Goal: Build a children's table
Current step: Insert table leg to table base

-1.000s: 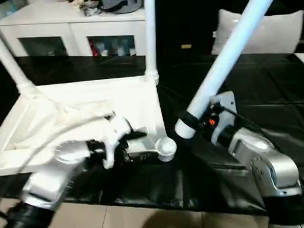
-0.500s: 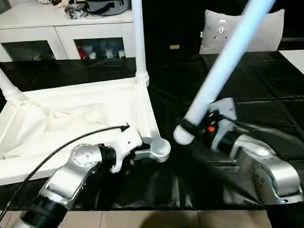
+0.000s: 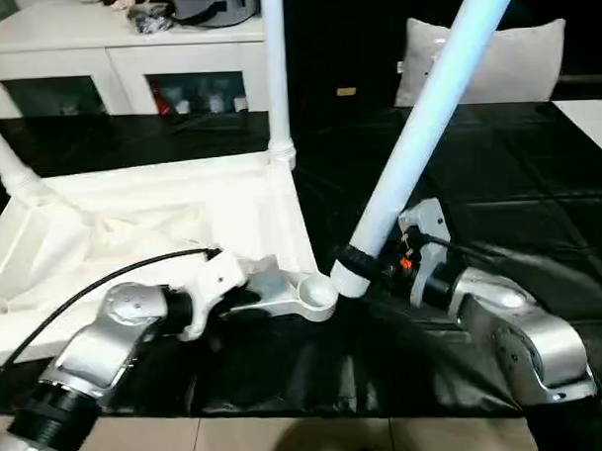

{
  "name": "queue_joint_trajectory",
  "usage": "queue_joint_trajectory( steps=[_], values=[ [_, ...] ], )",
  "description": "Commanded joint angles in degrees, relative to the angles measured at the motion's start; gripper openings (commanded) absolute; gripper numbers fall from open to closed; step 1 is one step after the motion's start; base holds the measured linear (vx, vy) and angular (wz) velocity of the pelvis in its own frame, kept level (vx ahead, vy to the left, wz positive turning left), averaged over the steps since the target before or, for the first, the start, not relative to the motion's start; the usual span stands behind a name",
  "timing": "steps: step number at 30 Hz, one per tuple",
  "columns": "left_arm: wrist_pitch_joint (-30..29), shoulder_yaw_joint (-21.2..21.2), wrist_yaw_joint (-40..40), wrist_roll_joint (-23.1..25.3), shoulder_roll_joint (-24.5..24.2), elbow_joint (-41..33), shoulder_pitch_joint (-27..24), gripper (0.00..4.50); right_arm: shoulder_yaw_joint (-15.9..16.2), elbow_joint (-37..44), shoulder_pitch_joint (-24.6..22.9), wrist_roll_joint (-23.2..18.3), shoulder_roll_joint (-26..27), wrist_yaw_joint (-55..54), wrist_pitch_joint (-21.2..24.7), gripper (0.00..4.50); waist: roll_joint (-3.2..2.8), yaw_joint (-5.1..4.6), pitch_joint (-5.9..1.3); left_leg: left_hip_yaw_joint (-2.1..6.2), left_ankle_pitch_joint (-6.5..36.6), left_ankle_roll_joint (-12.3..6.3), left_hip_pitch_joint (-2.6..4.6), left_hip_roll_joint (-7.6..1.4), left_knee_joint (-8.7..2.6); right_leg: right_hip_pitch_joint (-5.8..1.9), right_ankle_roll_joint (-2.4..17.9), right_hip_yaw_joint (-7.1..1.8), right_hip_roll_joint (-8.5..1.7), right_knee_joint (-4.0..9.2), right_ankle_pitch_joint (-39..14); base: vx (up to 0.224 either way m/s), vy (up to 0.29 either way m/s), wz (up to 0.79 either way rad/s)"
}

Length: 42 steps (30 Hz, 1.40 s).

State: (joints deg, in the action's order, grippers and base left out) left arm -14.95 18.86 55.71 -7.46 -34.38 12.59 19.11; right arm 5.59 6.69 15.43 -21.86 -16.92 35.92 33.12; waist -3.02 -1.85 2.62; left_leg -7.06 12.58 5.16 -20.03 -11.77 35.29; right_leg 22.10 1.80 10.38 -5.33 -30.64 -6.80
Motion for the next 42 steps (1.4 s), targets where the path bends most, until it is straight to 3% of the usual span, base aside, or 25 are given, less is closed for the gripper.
queue_joint_trajectory(
  steps=[1, 5, 6, 15, 21, 24, 25, 28, 31, 34, 37, 42],
  values=[
    [0.6, 0.1, 1.2, 1.4, -0.9, 1.9, 0.9, 0.89, 0.5, 0.6, 0.6, -0.3, -0.6, 0.9, 0.3, 1.91, 0.34, 0.27, -3.19, -0.14, 16.6, -2.41, -0.23, -0.66, -4.72, -2.81, 0.1, -2.57, -3.65, 4.34, -31.7, 0.0, 0.0, 0.0],
    [1.6, 0.2, 2.3, 1.2, -0.6, 3.3, 1.9, 0.78, 0.7, 0.9, 1.1, -0.3, -1.3, 1.7, 1.0, 1.91, 0.61, 0.77, -3.18, -0.14, 16.8, -1.75, -0.23, -0.63, -4.72, -2.94, -0.4, -2.61, -3.8, 4.41, -32.7, 0.0, 0.0, 0.0],
    [2.3, 0.1, 2.8, 0.9, -0.2, 3.7, 2.4, 0.58, 1.0, 0.8, 1.5, 0.0, -1.6, 2.2, 0.9, 1.91, 0.61, 0.87, -3.27, -0.08, 16.4, -1.74, -0.3, -0.67, -4.76, -3.01, -0.3, -2.69, -3.76, 4.25, -32.0, 0.0, 0.0, 0.0],
    [7.3, 1.6, 7.2, 1.8, 1.3, 6.2, 3.6, 0.17, 4.1, -2.0, 5.0, 1.8, -2.5, 4.7, -0.1, 1.91, 0.78, 1.37, -3.55, -0.44, 11.7, -2.48, -0.66, -0.89, -4.8, -3.12, 2.6, -3.5, -3.75, 3.27, -27.0, 0.0, 0.0, 0.0],
    [11.9, 2.1, 9.7, 2.1, 2.3, 7.0, 4.6, 0.0, 7.2, -2.9, 6.6, 2.5, -3.9, 7.1, 2.5, 1.91, 1.06, 1.97, -3.83, -0.87, 8.2, -3.3, -0.73, -0.94, -4.65, -3.14, 3.5, -3.94, -3.57, 2.63, -23.7, 0.0, 0.0, 0.0],
    [14.2, 2.9, 11.8, 2.3, 2.8, 7.9, 5.7, 0.0, 8.4, -5.2, 7.4, 3.5, -4.2, 8.0, 2.8, 1.91, 1.32, 2.78, -3.89, -1.27, 7.4, -3.25, -0.6, -1.05, -4.66, -2.94, 3.7, -4.2, -3.63, 2.43, -24.1, 0.0, 0.0, 0.0],
    [14.7, 3.1, 12.5, 2.4, 2.9, 8.1, 5.8, 0.0, 8.6, -5.8, 7.6, 3.7, -4.2, 8.2, 2.8, 1.91, 1.16, 3.0, -3.87, -1.34, 7.4, -3.16, -0.43, -1.02, -4.68, -2.75, 3.8, -4.27, -3.59, 2.44, -24.4, 0.0, 0.0, 0.0],
    [15.9, 3.5, 13.8, 2.9, 3.0, 8.7, 6.3, 0.0, 9.2, -7.0, 7.9, 4.1, -4.2, 8.6, 2.4, 1.91, 1.45, 3.26, -3.86, -1.46, 7.1, -2.99, -0.42, -1.2, -4.71, -2.72, 4.0, -4.48, -3.6, 2.28, -23.6, 0.0, 0.0, 0.0],
    [16.9, 3.6, 15.3, 3.0, 3.4, 9.4, 6.8, 0.0, 9.8, -8.4, 8.2, 4.3, -4.1, 9.0, 2.3, 1.91, 1.34, 3.62, -3.89, -1.56, 7.2, -2.72, -0.29, -1.14, -4.74, -2.68, 4.1, -4.61, -3.61, 2.23, -23.9, 0.0, 0.0, 0.0],
    [17.6, 4.0, 16.7, 2.8, 4.0, 9.8, 7.7, 0.0, 10.4, -9.9, 8.8, 4.6, -4.0, 9.7, 2.2, 1.91, 1.63, 3.86, -3.72, -1.74, 8.8, -2.31, -0.15, -0.93, -4.77, -2.55, 3.2, -4.63, -3.62, 2.63, -27.1, 0.0, 0.0, 0.0],
    [18.2, 4.0, 17.1, 2.9, 4.4, 10.5, 8.5, 0.0, 10.0, -10.8, 8.9, 4.1, -3.8, 10.4, 2.5, 1.91, 1.72, 3.89, -3.39, -1.82, 10.1, -2.17, 0.03, -0.79, -4.8, -2.29, 2.1, -4.54, -3.48, 3.15, -29.7, 0.0, 0.0, 0.0],
    [17.0, 1.2, 15.5, 1.5, 6.3, 12.4, 9.3, 0.0, 4.9, -11.7, 5.6, 0.1, -2.1, 10.3, 2.1, 1.91, 1.61, 3.92, -3.12, -1.68, 11.9, -1.98, 0.16, -0.76, -4.9, -2.17, 1.3, -4.35, -3.48, 3.62, -31.3, 0.0, 0.0, 0.0]
  ],
)
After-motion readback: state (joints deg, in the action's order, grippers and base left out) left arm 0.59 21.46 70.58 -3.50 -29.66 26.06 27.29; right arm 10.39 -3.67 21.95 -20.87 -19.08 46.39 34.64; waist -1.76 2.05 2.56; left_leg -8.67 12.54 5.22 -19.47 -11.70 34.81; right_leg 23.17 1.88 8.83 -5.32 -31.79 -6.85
